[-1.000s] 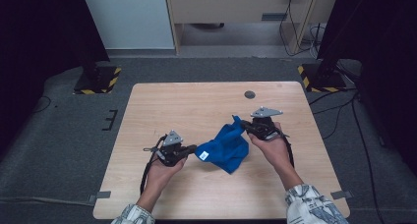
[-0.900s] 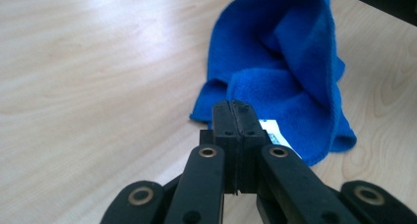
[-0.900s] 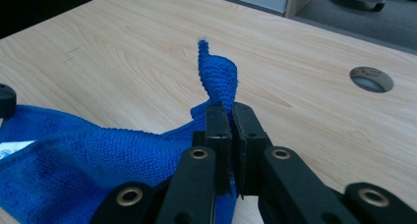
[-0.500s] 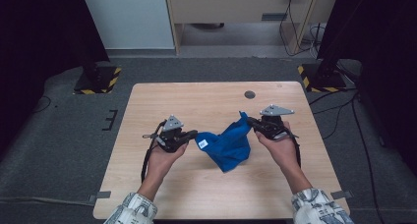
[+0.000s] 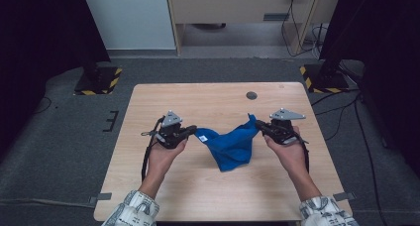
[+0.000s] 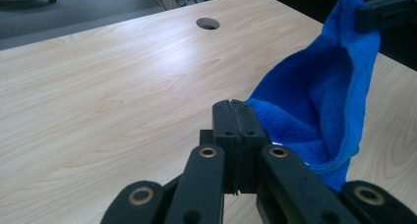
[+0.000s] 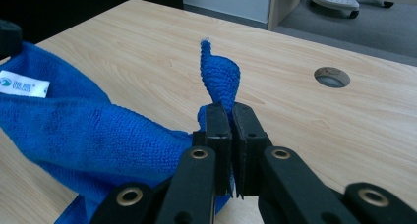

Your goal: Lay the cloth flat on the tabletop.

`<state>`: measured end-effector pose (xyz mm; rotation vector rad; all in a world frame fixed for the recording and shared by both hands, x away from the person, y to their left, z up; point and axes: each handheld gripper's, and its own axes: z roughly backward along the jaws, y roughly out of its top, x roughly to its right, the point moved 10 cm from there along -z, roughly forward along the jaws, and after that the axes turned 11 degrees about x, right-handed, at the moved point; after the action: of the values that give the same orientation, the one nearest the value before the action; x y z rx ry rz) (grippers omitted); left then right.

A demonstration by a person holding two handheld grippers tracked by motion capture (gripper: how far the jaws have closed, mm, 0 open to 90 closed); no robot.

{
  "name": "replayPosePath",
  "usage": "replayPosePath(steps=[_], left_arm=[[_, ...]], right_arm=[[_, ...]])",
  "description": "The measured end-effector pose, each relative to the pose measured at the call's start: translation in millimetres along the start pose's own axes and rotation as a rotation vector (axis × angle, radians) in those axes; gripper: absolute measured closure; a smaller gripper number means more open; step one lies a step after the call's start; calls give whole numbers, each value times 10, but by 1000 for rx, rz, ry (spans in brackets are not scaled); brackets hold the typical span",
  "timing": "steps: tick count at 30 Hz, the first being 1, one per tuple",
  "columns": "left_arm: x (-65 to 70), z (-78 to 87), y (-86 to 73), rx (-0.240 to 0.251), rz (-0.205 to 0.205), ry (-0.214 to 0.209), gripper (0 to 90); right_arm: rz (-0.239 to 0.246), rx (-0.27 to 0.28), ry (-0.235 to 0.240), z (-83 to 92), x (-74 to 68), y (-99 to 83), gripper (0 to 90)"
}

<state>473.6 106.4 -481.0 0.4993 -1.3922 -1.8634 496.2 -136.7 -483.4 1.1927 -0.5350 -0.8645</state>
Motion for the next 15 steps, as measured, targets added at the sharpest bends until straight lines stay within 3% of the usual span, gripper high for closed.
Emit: replayPosePath(steps=[8, 11, 15], left_arm=[[-65, 1, 23, -2, 1, 25, 900], [-119, -36, -73, -29, 9, 37, 900], [-137, -29, -94, -28, 15, 41, 900]], right_arm=[[-8, -17, -2, 43, -31, -101, 871], [-16, -71, 7, 1, -88, -341, 870], [-25, -94, 12, -48, -108, -499, 871]])
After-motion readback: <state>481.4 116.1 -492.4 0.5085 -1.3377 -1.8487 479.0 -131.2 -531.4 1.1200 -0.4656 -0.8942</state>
